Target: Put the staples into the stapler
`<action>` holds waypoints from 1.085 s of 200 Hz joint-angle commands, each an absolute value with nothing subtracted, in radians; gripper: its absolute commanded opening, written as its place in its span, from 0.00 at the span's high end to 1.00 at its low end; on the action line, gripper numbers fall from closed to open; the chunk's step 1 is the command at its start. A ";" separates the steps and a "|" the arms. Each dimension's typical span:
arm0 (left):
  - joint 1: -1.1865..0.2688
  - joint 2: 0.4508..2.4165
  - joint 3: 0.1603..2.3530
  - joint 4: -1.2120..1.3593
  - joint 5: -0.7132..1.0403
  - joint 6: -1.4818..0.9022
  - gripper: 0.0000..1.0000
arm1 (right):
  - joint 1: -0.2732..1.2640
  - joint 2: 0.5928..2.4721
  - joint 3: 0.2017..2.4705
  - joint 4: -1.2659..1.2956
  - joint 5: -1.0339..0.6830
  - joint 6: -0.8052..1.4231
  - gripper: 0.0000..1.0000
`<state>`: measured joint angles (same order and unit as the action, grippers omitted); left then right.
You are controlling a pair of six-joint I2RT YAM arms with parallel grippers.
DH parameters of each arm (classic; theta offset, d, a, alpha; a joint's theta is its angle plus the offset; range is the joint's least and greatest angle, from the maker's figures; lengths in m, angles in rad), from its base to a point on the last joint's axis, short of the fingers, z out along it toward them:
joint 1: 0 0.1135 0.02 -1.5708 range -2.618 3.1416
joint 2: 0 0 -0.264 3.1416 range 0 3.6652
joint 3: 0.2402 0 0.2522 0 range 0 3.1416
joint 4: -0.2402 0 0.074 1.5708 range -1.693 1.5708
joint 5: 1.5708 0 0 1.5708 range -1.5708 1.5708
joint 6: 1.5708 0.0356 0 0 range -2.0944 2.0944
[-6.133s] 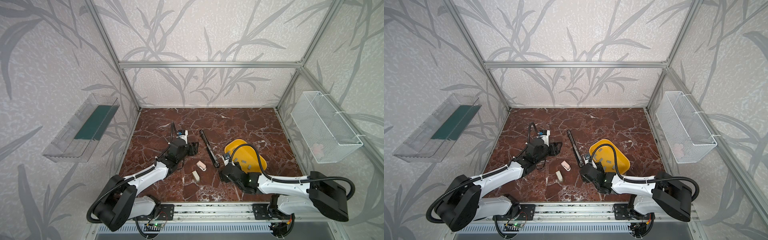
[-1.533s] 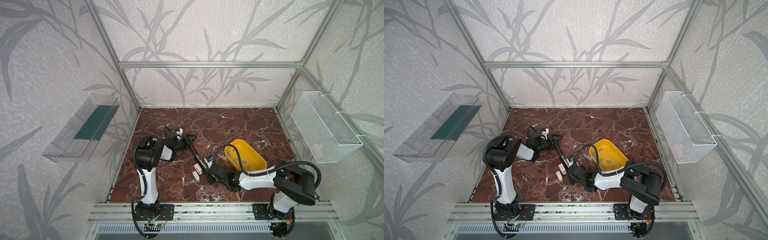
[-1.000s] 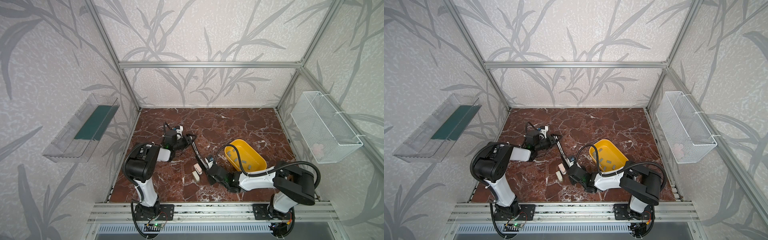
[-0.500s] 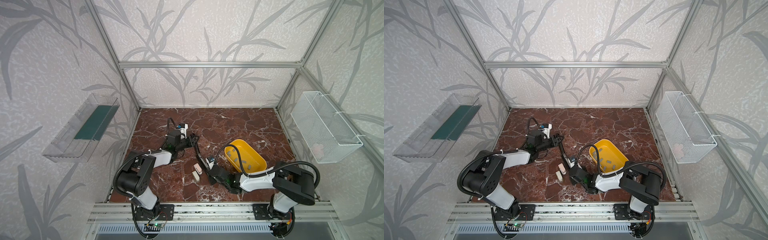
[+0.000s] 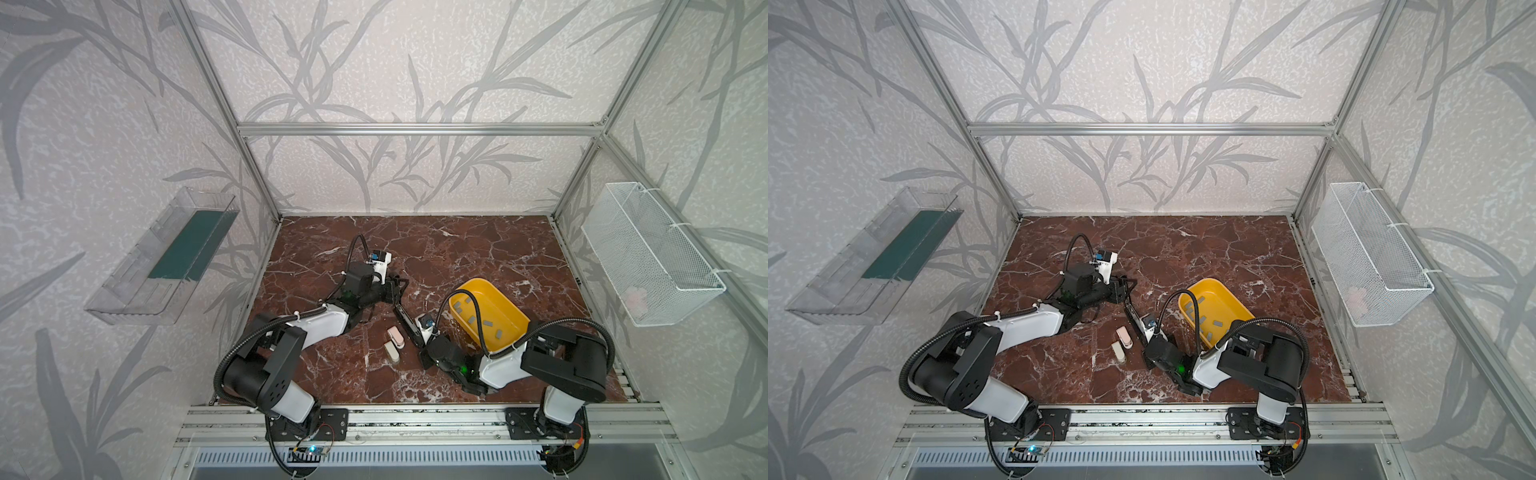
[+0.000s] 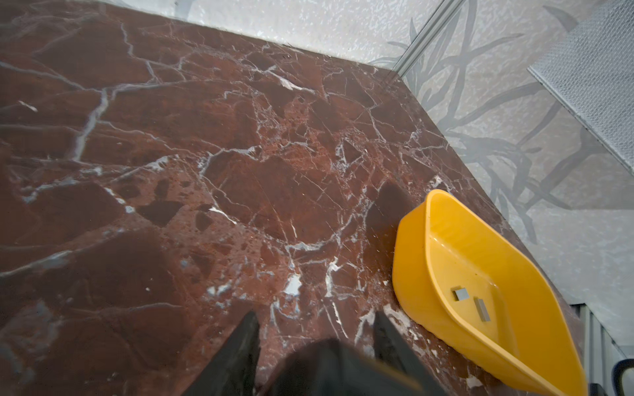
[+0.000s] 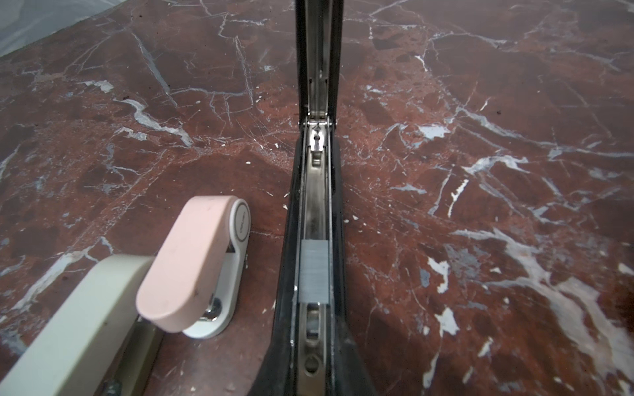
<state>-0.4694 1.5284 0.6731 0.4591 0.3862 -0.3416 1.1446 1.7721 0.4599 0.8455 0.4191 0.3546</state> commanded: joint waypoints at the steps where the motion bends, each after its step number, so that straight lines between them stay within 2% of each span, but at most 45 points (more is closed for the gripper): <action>1: -0.508 1.503 0.745 0.301 0.395 -0.199 0.44 | 1.146 1.802 0.438 0.966 0.425 0.299 1.00; 34: -0.520 1.516 0.787 0.203 0.362 -0.107 0.44 | 1.146 1.828 0.399 1.095 0.425 0.282 1.00; 80: -0.541 1.481 0.777 0.143 0.321 -0.017 0.45 | 1.146 1.831 0.380 1.137 0.435 0.276 1.00; 109: -0.575 1.460 0.754 0.137 0.336 0.057 0.41 | 1.145 1.829 0.371 1.144 0.441 0.277 1.00; 128: -0.581 1.448 0.727 0.166 0.340 0.093 0.39 | 1.147 1.836 0.362 1.165 0.439 0.278 1.00; 150: -0.584 1.425 0.662 0.250 0.406 0.174 0.33 | 1.146 1.842 0.353 1.184 0.437 0.281 1.00; 171: -0.591 1.396 0.588 0.374 0.397 0.204 0.28 | 1.146 1.843 0.350 1.188 0.438 0.283 1.00; 217: -0.594 1.388 0.583 0.377 0.360 0.216 0.24 | 1.146 1.845 0.354 1.189 0.432 0.288 1.00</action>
